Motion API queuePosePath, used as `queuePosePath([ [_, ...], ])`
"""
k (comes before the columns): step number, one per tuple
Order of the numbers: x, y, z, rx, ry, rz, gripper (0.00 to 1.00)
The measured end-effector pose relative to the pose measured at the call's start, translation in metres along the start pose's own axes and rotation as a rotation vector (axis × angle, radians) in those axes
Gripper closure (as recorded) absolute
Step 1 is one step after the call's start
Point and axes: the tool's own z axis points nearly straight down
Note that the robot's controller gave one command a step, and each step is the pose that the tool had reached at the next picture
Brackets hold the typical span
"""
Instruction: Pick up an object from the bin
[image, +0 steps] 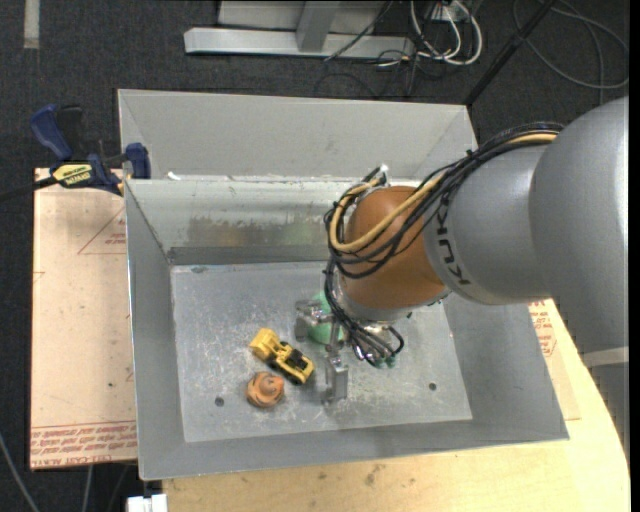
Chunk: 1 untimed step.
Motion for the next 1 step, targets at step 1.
queuePosePath([
  [1,-0.0028,0.0126,0.004,0.001,-0.001,0.032,0.0],
])
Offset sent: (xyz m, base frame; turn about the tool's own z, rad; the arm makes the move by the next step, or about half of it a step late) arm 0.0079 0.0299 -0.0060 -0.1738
